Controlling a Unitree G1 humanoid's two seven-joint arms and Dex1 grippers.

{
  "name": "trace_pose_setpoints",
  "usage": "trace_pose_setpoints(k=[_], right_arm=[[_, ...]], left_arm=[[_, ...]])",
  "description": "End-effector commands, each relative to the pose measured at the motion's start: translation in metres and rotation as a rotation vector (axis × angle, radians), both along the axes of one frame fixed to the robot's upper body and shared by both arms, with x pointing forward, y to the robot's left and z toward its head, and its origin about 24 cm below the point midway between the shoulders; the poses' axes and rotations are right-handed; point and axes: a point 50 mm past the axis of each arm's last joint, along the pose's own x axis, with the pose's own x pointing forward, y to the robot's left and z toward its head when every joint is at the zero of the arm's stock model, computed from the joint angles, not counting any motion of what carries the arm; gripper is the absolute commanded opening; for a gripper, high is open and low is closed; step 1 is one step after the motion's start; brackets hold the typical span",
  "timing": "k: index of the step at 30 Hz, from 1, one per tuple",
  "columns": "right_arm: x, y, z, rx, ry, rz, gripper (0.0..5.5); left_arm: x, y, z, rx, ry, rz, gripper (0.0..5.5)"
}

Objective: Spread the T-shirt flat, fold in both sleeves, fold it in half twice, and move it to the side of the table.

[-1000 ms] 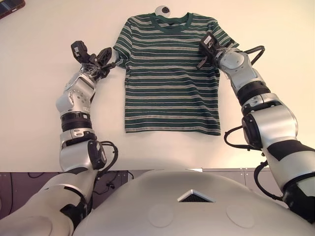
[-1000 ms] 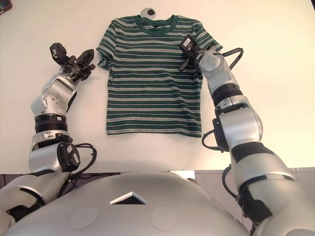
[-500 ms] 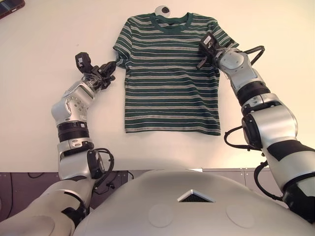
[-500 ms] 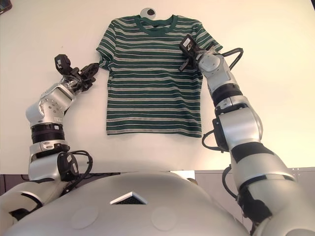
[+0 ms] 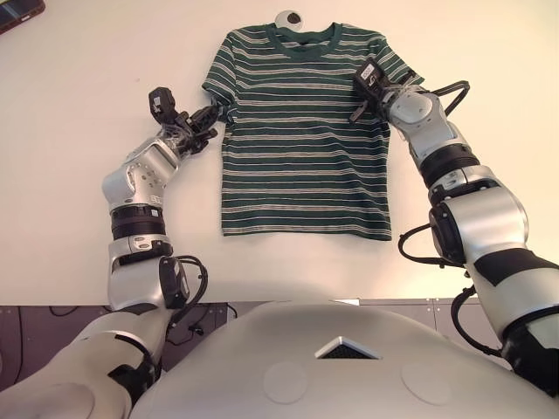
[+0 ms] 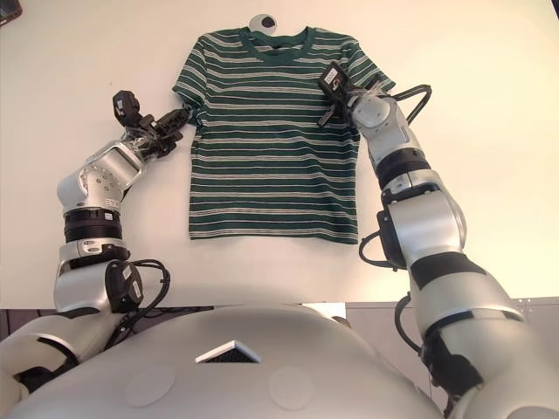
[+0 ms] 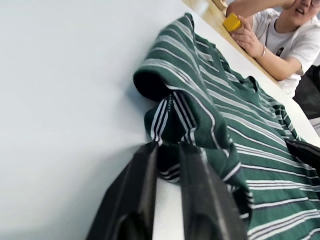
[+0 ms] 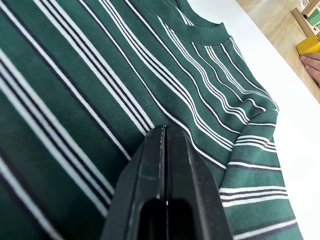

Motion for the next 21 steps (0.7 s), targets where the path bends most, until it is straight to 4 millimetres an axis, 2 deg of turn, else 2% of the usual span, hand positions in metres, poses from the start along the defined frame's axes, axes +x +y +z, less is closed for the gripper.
trace_pose_setpoints(k=[1,8,15,18,21], right_arm=[[-0.027,-0.003,-0.039,-0.038,0.171,-0.012,0.00],[-0.027,-0.002,-0.039,-0.037,0.170,-0.011,0.00],[-0.027,-0.002,-0.040,-0.036,0.171,-0.011,0.00],[-0.028,-0.002,-0.040,-0.033,0.171,-0.015,0.00],[-0.028,-0.002,-0.040,-0.036,0.173,-0.012,0.00]], left_arm=[[-0.005,-0.004,-0.008,-0.005,0.041,-0.014,0.03],[0.000,-0.005,0.003,-0.096,-0.015,0.016,0.03],[0.007,-0.007,0.023,-0.253,-0.092,0.061,0.03],[0.010,-0.013,0.026,-0.267,-0.100,0.056,0.03],[0.021,-0.033,0.032,-0.259,-0.122,0.008,0.03]])
